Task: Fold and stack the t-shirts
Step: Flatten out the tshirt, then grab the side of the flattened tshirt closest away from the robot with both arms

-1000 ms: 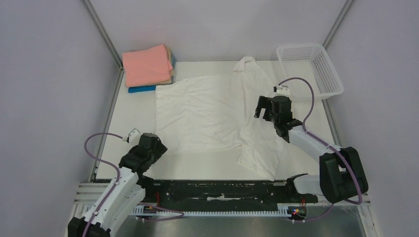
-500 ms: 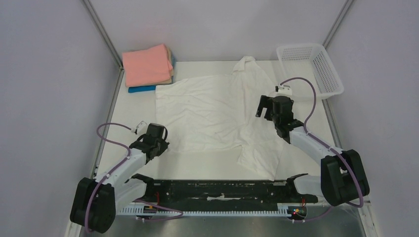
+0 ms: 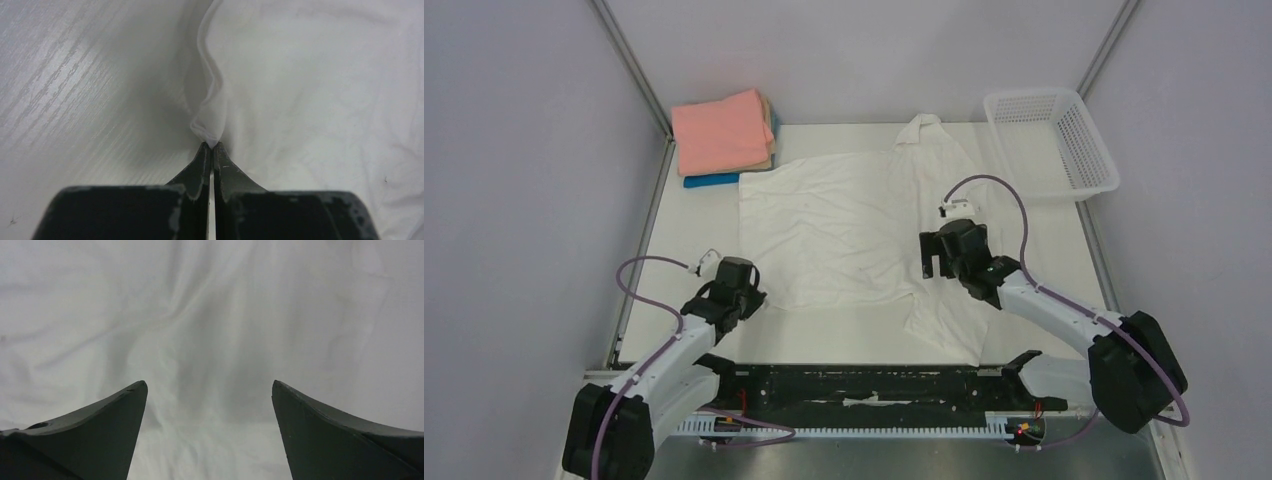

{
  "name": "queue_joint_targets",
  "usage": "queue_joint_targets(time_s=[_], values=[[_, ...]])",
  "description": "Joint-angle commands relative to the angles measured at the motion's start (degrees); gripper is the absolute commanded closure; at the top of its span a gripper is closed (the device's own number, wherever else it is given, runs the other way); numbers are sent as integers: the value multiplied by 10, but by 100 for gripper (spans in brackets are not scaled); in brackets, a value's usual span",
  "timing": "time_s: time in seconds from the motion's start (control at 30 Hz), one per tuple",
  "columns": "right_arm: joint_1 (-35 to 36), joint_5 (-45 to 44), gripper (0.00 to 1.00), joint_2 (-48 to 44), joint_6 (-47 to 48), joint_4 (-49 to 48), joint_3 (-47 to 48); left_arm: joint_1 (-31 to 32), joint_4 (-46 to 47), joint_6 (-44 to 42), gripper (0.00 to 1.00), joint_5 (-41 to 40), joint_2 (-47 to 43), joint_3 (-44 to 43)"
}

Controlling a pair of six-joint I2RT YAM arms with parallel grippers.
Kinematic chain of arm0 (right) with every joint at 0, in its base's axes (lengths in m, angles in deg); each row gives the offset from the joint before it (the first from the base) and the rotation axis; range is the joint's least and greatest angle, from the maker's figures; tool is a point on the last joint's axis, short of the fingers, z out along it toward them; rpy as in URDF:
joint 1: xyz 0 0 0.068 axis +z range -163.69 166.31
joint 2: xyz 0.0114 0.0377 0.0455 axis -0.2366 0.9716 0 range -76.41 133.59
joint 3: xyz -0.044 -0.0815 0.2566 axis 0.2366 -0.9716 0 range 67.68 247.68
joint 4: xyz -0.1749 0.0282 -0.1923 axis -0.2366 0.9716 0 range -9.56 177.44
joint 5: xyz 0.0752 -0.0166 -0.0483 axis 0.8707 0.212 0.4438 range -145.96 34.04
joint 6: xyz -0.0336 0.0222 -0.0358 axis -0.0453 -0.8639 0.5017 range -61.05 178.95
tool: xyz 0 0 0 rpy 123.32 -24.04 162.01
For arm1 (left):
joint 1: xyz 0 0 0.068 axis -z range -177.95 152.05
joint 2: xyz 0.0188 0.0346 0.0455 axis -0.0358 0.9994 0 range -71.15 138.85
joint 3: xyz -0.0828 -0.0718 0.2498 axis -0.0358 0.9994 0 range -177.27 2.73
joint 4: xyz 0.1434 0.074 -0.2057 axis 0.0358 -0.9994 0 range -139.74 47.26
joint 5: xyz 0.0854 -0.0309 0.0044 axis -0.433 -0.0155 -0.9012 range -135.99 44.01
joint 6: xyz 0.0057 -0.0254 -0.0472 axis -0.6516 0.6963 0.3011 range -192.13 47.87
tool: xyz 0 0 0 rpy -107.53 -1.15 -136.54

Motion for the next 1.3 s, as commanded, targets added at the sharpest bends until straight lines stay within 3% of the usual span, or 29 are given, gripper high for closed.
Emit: queue_joint_targets(time_s=[0.0,0.4,0.63,1.0,1.13,1.27], values=[[55,7,2,-40,-11,102,-18,0,0,-13,98,-8,-38,14],[138,129,2,-151,-38,330,-74,0,-38,-5,98,-36,-69,13],[146,166,10,-162,-78,336,-122,0,-43,-3,98,-25,-69,8],[173,132,20,-144,-118,372,-128,-1,-53,1,98,-32,-69,2],[177,117,33,-139,-129,361,-126,0,-54,2,98,-32,-68,1],[179,134,61,-136,-124,347,-128,0,-59,3,98,-26,-70,-4]])
